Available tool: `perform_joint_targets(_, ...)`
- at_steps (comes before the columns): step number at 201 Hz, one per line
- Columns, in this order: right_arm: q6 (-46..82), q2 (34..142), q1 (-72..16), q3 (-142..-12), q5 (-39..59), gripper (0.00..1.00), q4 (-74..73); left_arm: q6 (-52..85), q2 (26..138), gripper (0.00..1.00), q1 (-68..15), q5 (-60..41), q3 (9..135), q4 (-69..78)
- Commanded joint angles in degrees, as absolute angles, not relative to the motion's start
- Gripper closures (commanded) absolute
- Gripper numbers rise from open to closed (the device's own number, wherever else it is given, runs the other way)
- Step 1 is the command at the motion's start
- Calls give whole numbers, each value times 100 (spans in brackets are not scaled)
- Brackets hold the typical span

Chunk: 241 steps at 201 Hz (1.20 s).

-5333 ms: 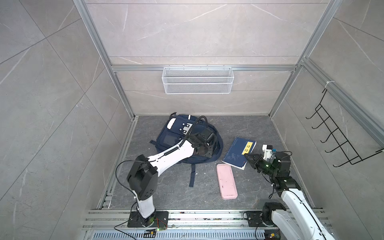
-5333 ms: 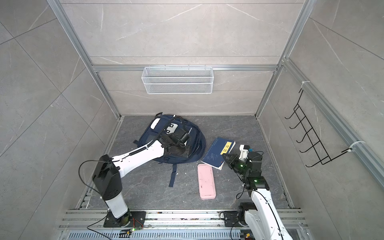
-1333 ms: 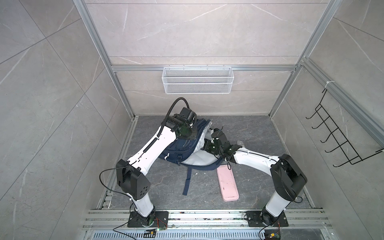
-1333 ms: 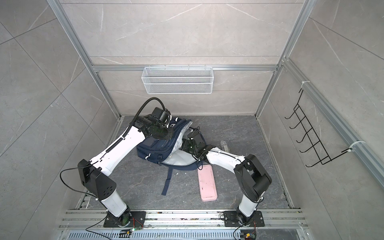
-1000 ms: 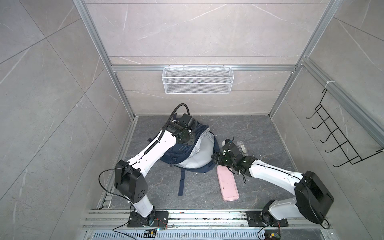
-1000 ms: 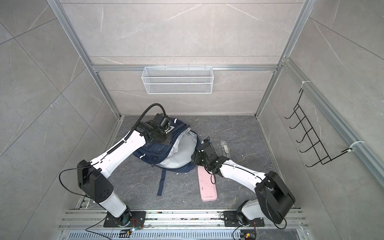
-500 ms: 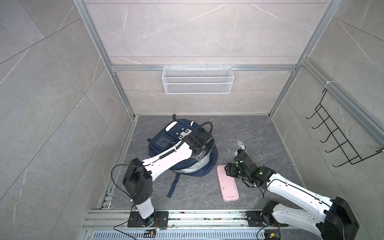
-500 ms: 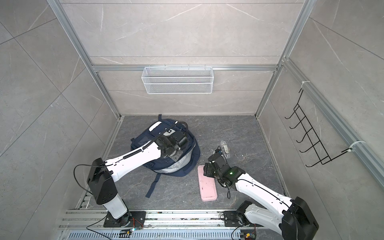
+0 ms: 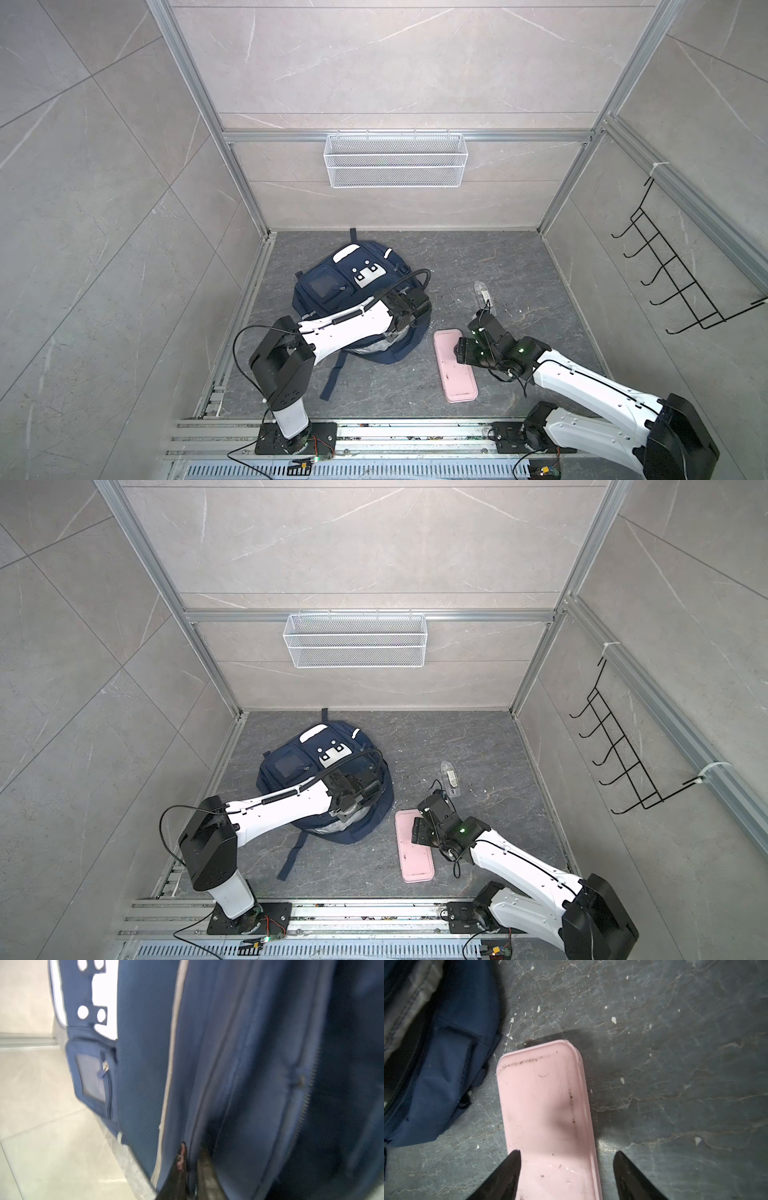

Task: Pack the student bag
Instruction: 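Withdraw the right gripper and move it down over the pink pencil case, then grip the pink pencil case ends with the left and right grippers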

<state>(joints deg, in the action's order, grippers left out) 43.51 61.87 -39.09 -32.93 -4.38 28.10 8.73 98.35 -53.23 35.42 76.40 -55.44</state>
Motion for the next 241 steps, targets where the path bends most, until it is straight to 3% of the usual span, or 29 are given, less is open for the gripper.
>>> perform_joint_targets(1,4371,6331,-3898,-3192,-333,27,2660,1123,9472,72,-5176,3897,7650,-5854)
perform_joint_targets(50,4318,6583,-3902,-3096,-238,28,2413,1955,8998,63,-5227,3547,7949,-6000)
perform_joint_targets(72,4319,6609,-3902,-3030,-213,28,2342,2359,8499,60,-5272,2815,7874,-5634)
perform_joint_targets(85,4301,6609,-3902,-2991,-170,28,2306,2553,8185,52,-5273,2258,7670,-5281)
perform_joint_targets(113,4207,6596,-3902,-2833,120,28,1998,3103,7844,43,-5268,1052,7255,-4567)
perform_joint_targets(151,4218,6733,-3902,-2783,391,29,1822,3879,7990,43,-5397,-146,6499,-3403)
perform_joint_targets(241,4413,6003,-3877,-2404,920,30,1699,4875,9188,42,-6216,-358,5921,-1928)
